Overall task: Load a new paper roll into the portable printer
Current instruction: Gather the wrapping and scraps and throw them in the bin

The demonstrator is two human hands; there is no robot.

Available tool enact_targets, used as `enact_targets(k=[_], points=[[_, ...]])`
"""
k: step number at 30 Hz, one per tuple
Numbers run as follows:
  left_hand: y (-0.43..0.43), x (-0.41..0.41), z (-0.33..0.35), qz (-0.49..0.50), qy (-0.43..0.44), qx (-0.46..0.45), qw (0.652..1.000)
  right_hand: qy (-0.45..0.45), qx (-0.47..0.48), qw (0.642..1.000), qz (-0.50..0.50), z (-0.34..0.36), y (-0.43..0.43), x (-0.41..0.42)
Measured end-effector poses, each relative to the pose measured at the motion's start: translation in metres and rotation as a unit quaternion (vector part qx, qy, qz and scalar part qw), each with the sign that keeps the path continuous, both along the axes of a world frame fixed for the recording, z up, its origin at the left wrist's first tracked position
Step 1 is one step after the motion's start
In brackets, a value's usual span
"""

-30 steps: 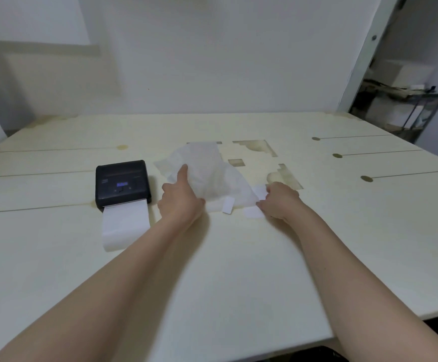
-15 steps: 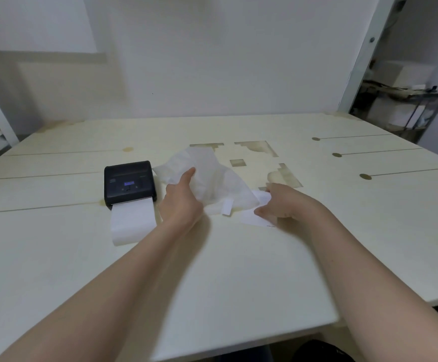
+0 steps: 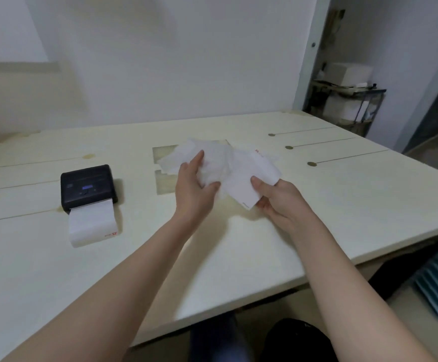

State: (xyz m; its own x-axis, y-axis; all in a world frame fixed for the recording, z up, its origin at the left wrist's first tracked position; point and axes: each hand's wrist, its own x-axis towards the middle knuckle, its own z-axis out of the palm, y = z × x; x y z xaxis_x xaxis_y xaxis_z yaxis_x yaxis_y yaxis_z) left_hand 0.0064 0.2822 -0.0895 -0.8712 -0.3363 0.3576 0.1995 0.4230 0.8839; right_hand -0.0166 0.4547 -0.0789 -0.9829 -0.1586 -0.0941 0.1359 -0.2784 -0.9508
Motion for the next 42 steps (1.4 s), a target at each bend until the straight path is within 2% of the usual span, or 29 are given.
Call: enact_targets(k=[2, 4, 11, 15, 20, 24, 28, 31, 34, 40, 42], points=[[0.029, 0.007, 0.001, -0.066, 0.022, 0.006, 0.998, -0.02, -0.079, 0.997, -0.011, 0.001, 0.022, 0.012], [0.055, 0.015, -0.002, -0.124, 0.022, 0.016, 0.992, -0.027, -0.12, 0.992, -0.041, 0.001, 0.047, 0.023], [0.149, 0.058, -0.024, -0.222, 0.006, 0.011, 0.975, -0.054, -0.097, 0.971, -0.212, -0.026, 0.149, 0.082], [0.189, 0.084, -0.039, -0.291, 0.007, 0.031, 0.956, -0.073, -0.108, 0.96, -0.248, -0.063, 0.194, 0.116], [0.221, 0.108, -0.095, -0.386, -0.042, -0.037, 0.921, -0.129, -0.071, 0.953, -0.266, -0.128, 0.224, 0.148], [0.22, 0.117, -0.16, -0.382, -0.154, -0.158, 0.898, -0.182, 0.002, 0.948, -0.262, -0.196, 0.229, 0.161], [0.203, 0.115, -0.217, -0.36, -0.252, -0.203, 0.875, -0.258, 0.043, 0.931, -0.256, -0.26, 0.223, 0.17], [0.195, 0.11, -0.247, -0.388, -0.343, -0.246, 0.819, -0.327, 0.073, 0.9, -0.277, -0.3, 0.212, 0.167], [0.187, 0.107, -0.265, -0.415, -0.378, -0.294, 0.774, -0.372, 0.138, 0.881, -0.257, -0.337, 0.204, 0.159], [0.159, 0.098, -0.278, -0.378, -0.39, -0.327, 0.773, -0.457, 0.129, 0.856, -0.202, -0.388, 0.176, 0.143], [0.151, 0.093, -0.283, -0.361, -0.404, -0.314, 0.779, -0.457, 0.18, 0.851, -0.184, -0.395, 0.169, 0.139]])
